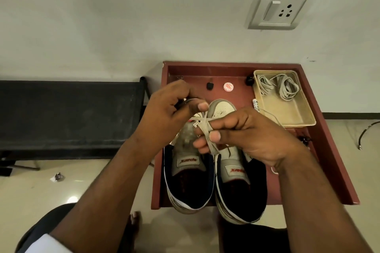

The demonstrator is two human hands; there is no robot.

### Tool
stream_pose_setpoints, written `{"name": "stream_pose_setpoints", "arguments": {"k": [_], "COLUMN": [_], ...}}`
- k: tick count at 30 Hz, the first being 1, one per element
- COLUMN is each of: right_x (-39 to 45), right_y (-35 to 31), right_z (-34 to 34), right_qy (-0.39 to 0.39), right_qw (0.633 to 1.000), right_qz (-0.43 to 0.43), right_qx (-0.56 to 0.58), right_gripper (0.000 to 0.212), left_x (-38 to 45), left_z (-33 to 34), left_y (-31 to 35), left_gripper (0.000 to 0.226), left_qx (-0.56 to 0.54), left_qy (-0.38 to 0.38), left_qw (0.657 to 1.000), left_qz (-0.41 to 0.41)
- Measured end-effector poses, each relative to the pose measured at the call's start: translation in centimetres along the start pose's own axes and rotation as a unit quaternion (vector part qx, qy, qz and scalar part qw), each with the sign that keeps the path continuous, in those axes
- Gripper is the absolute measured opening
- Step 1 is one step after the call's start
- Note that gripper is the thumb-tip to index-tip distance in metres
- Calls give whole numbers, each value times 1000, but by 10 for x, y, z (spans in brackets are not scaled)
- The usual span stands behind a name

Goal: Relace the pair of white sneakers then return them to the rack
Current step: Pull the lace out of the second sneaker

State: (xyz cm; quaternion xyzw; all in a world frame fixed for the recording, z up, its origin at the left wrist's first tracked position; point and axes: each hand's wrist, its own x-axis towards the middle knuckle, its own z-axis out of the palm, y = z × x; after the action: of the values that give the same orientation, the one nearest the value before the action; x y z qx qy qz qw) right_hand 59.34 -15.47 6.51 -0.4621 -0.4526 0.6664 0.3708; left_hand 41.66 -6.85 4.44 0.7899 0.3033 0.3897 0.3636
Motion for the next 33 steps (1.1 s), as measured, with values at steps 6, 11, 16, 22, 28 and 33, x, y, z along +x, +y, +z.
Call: {"name": "stream_pose_setpoints", "arguments": {"k": [6, 11, 16, 22, 28, 33], "right_x": [1, 3, 0, 0, 2, 1], "right_y": [-5, -2, 10, -4, -10, -3], "right_z": [2, -10, -21, -1, 6, -12], "right_qy": [-1, 274, 165, -9, -21, 320], "right_qw": [952, 939, 927, 992, 932, 921], "right_qz": [-181, -204, -18, 19, -229, -211], "right_qx": [248, 43, -337, -121, 281, -74], "right_gripper": [26, 21, 14, 20, 24, 17], "left_x": [-4, -5, 0, 2, -2, -2], "left_z": [9, 5, -15, -6, 0, -4], "left_y": [3, -6, -7, 4, 1, 3], "left_gripper": [24, 28, 27, 12, 32, 16], "left_qx": [-78, -8, -8, -117, -141, -80], "left_qy": [-143, -283, -150, -8, -111, -169], "left_qw": [986, 956, 985, 992, 980, 977], "left_qz": [-44, -73, -81, -46, -86, -100]}}
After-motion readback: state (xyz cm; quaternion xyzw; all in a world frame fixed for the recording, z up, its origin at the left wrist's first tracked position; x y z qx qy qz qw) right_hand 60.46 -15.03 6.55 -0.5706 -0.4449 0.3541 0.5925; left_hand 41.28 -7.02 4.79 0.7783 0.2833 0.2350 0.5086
